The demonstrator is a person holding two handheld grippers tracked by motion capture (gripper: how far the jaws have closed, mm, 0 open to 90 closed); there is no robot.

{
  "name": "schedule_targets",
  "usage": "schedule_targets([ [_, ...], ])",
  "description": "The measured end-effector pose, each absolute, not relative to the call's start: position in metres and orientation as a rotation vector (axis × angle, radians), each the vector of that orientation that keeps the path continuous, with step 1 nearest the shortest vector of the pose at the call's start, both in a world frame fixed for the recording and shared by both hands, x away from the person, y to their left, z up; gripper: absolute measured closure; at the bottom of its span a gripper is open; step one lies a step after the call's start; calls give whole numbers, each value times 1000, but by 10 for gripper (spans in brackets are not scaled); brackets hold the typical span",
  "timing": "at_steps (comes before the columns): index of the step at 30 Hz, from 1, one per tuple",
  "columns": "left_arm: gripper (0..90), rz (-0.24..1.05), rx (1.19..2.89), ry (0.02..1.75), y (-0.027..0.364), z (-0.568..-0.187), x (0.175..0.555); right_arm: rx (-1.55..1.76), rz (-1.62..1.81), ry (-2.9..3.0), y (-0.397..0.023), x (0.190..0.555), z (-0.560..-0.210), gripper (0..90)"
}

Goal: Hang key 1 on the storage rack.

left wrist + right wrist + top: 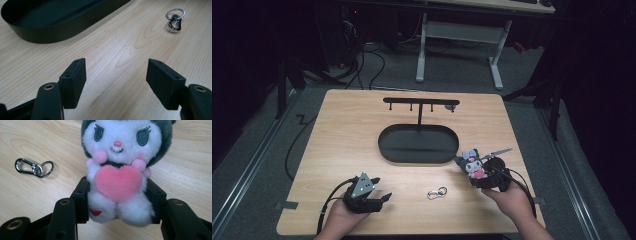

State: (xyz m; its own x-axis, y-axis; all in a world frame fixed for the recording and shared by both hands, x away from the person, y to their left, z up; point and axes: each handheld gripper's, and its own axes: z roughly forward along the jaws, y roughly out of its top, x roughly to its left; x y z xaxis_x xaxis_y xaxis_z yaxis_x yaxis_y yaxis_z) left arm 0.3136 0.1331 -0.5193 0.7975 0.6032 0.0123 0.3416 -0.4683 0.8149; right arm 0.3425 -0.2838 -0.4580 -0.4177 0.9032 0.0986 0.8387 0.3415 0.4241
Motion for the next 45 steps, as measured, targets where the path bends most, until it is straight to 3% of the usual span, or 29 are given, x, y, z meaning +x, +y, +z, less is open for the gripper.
schedule_targets([
  [45,332,384,2104,686,134,-519,313,1492,781,2443,-261,372,-390,500],
])
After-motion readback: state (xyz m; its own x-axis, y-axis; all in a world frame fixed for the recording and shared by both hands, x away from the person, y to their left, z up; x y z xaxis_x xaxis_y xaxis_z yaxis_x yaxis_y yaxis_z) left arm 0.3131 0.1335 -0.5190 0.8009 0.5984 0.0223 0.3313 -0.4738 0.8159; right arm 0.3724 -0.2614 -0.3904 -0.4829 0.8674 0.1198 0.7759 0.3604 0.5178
